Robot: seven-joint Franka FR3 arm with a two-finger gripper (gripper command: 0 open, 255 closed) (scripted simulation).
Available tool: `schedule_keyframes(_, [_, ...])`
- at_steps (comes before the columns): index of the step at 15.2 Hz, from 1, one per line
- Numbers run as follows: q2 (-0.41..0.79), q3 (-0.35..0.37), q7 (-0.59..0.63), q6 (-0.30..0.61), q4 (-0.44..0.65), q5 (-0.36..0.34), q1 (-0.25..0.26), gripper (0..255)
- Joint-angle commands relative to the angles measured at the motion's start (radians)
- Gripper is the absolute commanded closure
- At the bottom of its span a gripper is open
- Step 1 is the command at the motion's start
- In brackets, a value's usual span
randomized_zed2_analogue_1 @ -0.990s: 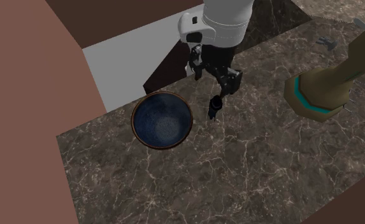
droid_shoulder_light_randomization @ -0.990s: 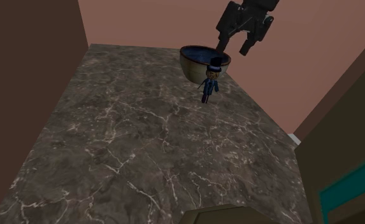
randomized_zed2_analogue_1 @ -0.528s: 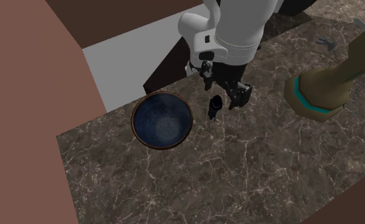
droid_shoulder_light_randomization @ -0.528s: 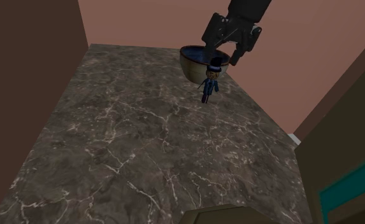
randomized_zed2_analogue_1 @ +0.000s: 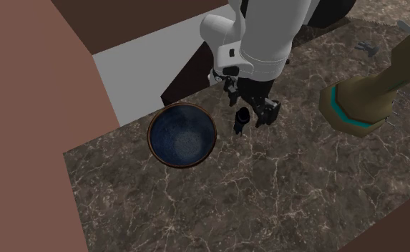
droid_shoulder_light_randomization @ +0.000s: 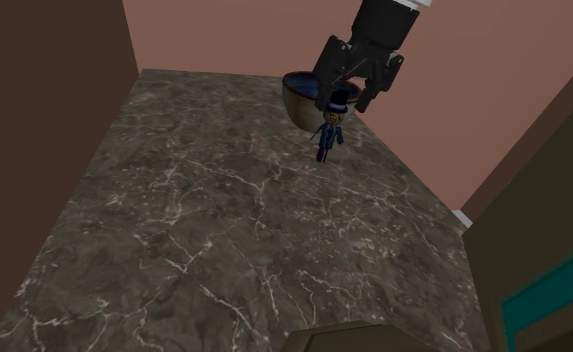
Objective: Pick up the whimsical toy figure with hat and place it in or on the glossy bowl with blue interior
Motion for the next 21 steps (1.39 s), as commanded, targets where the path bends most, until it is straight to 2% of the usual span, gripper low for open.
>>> schedule_keyframes(1, [0.0, 0.0, 0.0, 0.001, 0.0, 0.0, 0.0, 0])
schedule_keyframes(2, [0.0, 0.0, 0.0, 0.0, 0.0, 0.0, 0.0, 0])
schedule_keyframes(3, [0.0, 0.0, 0.0, 0.0, 0.0, 0.0, 0.0, 255])
schedule_keyframes(12, [0.0, 0.0, 0.0, 0.001, 0.0, 0.0, 0.0, 255])
schedule_keyframes(21, [0.032, -0.014, 0.013, -0.111, 0.143, -0.019, -0.011, 255])
